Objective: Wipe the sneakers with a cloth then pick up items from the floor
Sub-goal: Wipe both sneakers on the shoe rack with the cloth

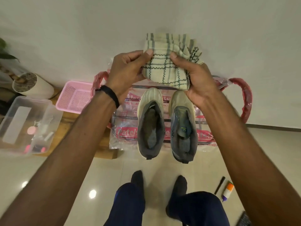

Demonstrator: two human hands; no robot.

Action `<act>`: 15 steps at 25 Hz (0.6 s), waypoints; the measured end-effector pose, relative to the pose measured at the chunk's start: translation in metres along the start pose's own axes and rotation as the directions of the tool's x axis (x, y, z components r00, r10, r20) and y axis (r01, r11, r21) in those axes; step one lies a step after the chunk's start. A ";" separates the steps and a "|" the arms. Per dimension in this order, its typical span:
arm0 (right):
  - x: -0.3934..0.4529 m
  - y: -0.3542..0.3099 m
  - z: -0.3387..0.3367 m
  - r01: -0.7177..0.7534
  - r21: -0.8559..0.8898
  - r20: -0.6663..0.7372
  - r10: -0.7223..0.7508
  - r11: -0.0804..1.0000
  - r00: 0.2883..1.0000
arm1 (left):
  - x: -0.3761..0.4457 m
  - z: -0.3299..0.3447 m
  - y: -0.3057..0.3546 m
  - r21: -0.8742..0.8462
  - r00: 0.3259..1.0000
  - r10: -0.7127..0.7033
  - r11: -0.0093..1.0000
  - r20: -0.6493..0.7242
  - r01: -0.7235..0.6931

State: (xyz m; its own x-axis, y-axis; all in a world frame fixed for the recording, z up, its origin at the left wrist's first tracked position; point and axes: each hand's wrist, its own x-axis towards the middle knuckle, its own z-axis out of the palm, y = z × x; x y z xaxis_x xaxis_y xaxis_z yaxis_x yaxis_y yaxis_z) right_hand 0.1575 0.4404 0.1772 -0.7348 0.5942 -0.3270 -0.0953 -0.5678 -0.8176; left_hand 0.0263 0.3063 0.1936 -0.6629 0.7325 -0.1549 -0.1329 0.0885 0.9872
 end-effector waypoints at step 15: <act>-0.079 0.039 -0.019 0.234 0.030 0.029 -0.235 0.972 0.972 | -0.098 0.027 -0.038 -0.190 0.988 0.154 0.970 0.009 -0.149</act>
State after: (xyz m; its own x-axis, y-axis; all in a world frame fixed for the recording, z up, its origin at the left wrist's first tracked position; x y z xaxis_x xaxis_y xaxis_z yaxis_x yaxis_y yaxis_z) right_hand 0.2246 0.3821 0.1617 -0.7110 0.6942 -0.1123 -0.2848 -0.4302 -0.8566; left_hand 0.1156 0.2495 0.1719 -0.6688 0.7434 -0.0008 -0.1701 -0.1520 0.9736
